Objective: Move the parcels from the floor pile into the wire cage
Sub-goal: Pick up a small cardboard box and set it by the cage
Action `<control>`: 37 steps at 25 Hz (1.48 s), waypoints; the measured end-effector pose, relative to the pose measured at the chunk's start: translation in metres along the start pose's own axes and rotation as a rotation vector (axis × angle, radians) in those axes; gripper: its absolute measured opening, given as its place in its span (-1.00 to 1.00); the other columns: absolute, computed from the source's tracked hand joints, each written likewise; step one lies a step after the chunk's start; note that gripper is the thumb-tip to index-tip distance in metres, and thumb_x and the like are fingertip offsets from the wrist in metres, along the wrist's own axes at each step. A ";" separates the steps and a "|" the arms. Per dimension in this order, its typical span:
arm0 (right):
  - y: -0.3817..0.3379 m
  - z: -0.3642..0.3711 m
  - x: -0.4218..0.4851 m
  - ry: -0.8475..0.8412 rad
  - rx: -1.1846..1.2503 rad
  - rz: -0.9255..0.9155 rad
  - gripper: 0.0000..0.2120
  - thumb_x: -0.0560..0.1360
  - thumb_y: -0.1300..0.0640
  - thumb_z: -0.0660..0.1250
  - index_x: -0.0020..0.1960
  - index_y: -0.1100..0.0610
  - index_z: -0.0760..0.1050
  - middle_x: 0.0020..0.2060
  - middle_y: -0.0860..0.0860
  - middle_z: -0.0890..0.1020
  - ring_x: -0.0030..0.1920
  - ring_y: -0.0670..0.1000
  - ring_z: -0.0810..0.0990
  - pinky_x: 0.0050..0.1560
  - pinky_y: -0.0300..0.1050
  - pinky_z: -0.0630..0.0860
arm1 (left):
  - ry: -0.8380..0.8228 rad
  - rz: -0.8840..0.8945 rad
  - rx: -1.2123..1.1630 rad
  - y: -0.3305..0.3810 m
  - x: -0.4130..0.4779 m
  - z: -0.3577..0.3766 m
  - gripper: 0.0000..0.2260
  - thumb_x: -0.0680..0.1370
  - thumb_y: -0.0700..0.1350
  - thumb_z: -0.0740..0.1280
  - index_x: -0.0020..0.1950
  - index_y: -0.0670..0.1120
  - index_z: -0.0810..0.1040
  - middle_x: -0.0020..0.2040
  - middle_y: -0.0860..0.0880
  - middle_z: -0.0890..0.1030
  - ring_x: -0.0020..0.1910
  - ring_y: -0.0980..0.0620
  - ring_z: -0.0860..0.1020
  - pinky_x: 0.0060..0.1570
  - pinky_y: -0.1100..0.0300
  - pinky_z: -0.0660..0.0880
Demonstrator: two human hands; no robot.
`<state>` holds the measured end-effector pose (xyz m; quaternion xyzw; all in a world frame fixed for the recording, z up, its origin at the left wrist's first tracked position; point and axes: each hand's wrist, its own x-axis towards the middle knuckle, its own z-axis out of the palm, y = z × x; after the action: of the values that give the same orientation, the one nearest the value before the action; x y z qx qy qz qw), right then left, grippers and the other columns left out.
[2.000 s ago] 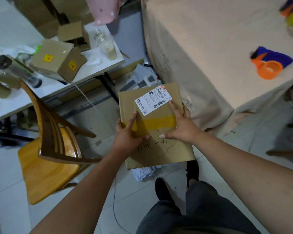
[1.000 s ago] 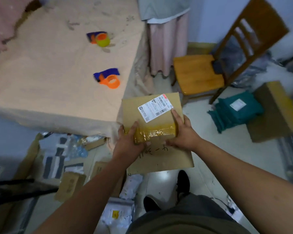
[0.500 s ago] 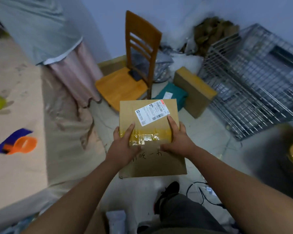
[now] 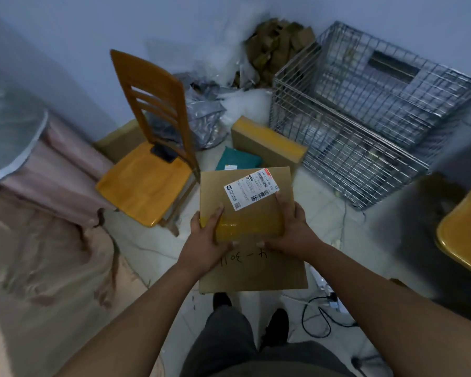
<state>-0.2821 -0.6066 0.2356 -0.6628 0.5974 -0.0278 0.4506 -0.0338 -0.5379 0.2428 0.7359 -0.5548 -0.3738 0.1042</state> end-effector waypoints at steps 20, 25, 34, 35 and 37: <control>0.079 -0.064 0.159 0.292 0.256 0.385 0.33 0.26 -0.05 0.66 0.55 -0.40 -0.36 0.61 0.13 -0.18 0.51 0.35 0.26 0.41 0.16 0.43 | -0.415 0.134 0.208 0.108 0.288 0.040 0.01 0.46 0.15 0.53 0.56 0.43 -0.21 0.63 -0.14 -0.26 0.57 -0.32 0.13 0.48 -0.17 0.23; 0.142 -0.057 0.235 0.275 0.303 0.387 0.30 0.28 -0.19 0.64 0.57 -0.33 -0.35 0.61 0.15 -0.25 0.56 0.38 0.14 0.44 0.26 0.34 | -0.426 0.067 0.202 0.109 0.372 0.099 0.03 0.43 0.16 0.54 0.51 0.51 -0.24 0.62 -0.10 -0.32 0.59 -0.36 -0.02 0.53 -0.25 0.16; 0.283 0.032 0.409 0.175 0.291 0.407 0.26 0.31 -0.22 0.59 0.53 -0.40 -0.40 0.61 0.15 -0.24 0.51 0.37 0.27 0.46 0.23 0.35 | -0.440 -0.118 0.087 0.010 0.534 0.246 -0.12 0.48 0.18 0.47 0.55 0.46 -0.09 0.63 -0.09 -0.17 0.57 -0.30 0.10 0.53 -0.18 0.19; 0.301 0.049 0.430 0.177 0.287 0.409 0.25 0.33 -0.22 0.59 0.53 -0.39 -0.40 0.61 0.14 -0.24 0.51 0.37 0.26 0.46 0.24 0.34 | -0.452 -0.126 0.081 -0.008 0.554 0.266 -0.13 0.48 0.20 0.47 0.56 0.45 -0.09 0.63 -0.09 -0.15 0.57 -0.30 0.11 0.53 -0.20 0.20; 0.332 0.084 0.471 0.187 0.290 0.404 0.23 0.36 -0.16 0.58 0.54 -0.37 -0.40 0.62 0.14 -0.23 0.49 0.38 0.29 0.41 0.24 0.38 | -0.454 -0.135 0.076 -0.043 0.591 0.302 -0.13 0.46 0.27 0.42 0.58 0.42 -0.09 0.64 -0.08 -0.18 0.59 -0.28 0.06 0.53 -0.21 0.19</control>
<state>-0.3544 -0.9039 -0.2601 -0.4531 0.7466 -0.0836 0.4799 -0.1414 -0.9718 -0.2492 0.6717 -0.5272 -0.5148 -0.0762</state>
